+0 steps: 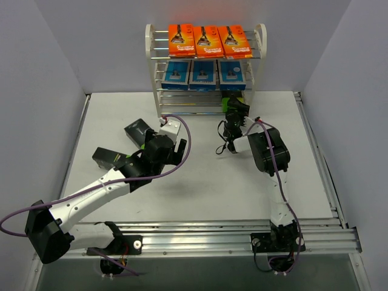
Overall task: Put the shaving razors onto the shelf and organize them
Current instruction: Place the shaving razor onto shelf
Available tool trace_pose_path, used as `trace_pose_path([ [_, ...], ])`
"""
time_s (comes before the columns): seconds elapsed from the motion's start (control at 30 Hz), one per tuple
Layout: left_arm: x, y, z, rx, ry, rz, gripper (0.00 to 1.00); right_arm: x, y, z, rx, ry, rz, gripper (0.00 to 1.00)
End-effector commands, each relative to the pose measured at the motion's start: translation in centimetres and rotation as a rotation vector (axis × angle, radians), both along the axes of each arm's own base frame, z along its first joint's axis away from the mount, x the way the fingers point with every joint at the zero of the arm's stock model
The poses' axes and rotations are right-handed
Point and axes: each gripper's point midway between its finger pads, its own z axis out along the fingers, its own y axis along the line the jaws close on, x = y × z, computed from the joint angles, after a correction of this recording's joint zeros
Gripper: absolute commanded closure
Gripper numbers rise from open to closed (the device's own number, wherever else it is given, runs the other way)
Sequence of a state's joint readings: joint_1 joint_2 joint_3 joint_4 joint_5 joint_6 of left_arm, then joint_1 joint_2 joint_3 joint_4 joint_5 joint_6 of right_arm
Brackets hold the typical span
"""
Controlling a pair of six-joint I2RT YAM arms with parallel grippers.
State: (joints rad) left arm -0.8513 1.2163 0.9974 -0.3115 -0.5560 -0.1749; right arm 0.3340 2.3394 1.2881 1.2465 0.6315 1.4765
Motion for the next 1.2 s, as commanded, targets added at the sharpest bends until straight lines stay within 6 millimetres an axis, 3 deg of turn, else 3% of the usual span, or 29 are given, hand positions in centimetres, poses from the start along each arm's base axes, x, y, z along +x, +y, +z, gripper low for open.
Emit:
trace_pose_path([
  [0.0, 0.6, -0.2, 1.9, -0.032, -0.049, 0.012, 0.06, -0.5, -1.0, 3.8, 0.029, -0.075, -0.009, 0.24],
  [0.53, 0.8, 0.5, 2.3, -0.033, -0.063, 0.027, 0.06, -2.7, -1.1, 3.0, 0.006, -0.049, 0.06, 0.21],
  [0.73, 0.9, 0.7, 2.5, -0.032, -0.069, 0.035, 0.06, -2.5, -0.5, 2.6, 0.007, -0.044, 0.098, 0.14],
  [0.87, 0.9, 0.7, 2.5, -0.03, -0.069, 0.034, 0.06, -2.1, -0.1, 2.2, 0.0, -0.011, 0.121, 0.0],
  [1.17, 0.8, 0.8, 2.8, -0.038, -0.074, 0.033, 0.06, -2.1, -0.1, 2.2, 0.001, -0.008, 0.183, 0.0],
])
